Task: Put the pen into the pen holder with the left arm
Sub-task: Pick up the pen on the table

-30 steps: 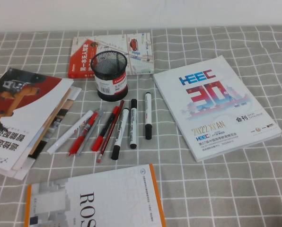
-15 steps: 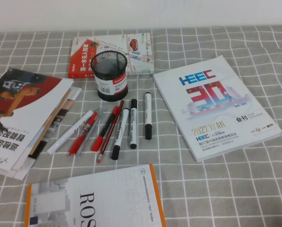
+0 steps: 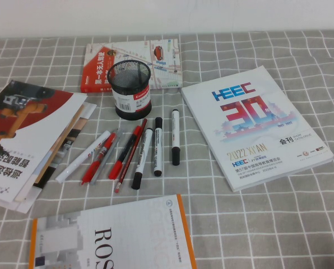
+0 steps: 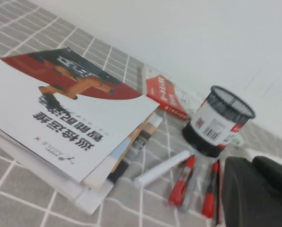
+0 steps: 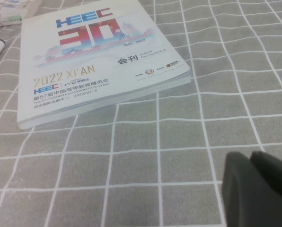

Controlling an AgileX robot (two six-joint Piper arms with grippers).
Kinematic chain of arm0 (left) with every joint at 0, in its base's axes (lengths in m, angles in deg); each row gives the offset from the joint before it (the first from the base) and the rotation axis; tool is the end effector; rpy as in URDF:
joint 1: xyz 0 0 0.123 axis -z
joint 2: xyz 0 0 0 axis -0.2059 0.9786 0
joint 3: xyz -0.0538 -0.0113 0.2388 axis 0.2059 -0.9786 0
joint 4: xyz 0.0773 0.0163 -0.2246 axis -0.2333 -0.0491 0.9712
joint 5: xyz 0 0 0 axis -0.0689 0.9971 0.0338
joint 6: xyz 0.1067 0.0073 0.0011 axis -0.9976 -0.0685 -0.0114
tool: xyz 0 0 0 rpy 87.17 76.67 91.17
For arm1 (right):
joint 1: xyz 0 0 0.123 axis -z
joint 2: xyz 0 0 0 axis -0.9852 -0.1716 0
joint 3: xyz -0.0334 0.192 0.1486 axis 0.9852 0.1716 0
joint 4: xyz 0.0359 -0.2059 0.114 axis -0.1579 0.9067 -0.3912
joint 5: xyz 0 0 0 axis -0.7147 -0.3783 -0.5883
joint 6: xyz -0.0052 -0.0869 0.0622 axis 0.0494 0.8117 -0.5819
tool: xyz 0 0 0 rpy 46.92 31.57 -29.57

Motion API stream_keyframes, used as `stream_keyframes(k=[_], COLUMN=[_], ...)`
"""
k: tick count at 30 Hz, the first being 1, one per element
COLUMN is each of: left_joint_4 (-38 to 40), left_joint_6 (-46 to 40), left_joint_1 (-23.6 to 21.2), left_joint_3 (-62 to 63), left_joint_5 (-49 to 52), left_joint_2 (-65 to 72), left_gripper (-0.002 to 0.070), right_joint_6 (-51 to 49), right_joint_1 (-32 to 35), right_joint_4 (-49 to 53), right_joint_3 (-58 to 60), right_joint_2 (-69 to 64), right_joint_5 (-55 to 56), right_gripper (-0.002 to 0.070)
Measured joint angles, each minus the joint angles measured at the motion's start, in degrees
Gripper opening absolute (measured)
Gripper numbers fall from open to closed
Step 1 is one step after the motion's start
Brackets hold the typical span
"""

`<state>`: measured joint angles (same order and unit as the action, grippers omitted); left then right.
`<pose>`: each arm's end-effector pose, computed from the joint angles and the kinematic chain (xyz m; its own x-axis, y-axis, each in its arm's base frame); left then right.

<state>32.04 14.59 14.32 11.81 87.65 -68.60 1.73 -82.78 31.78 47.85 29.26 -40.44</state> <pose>0.0979 -0.0122 0.1890 -0.1390 -0.4429 -0.8857 0.0610 0.8889 -0.4541 0.0926 0.0103 0.1644 -0.3319 0.1438 -0.9323 -0.0459 0.9847 0.1683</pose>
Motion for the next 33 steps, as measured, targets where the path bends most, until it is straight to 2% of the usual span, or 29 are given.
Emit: stream_keyframes(k=[14, 20, 33], left_joint_4=[1.7, 1.7, 1.4], left_joint_6=[0.0, -1.1, -16.9], left_joint_1=[0.0, 0.0, 0.0], left_joint_3=[0.2, 8.8, 35.9], left_joint_5=[-1.5, 8.0, 37.4], left_joint_2=[0.0, 3.5, 37.6], left_gripper=[0.0, 0.0, 0.0], right_joint_6=[0.0, 0.0, 0.0], right_joint_1=[0.0, 0.0, 0.0], right_joint_4=[0.0, 0.0, 0.0], right_joint_3=[0.0, 0.0, 0.0], right_joint_2=[0.0, 0.0, 0.0], right_joint_5=[0.0, 0.0, 0.0], right_gripper=[-0.0014, -0.0014, -0.0014])
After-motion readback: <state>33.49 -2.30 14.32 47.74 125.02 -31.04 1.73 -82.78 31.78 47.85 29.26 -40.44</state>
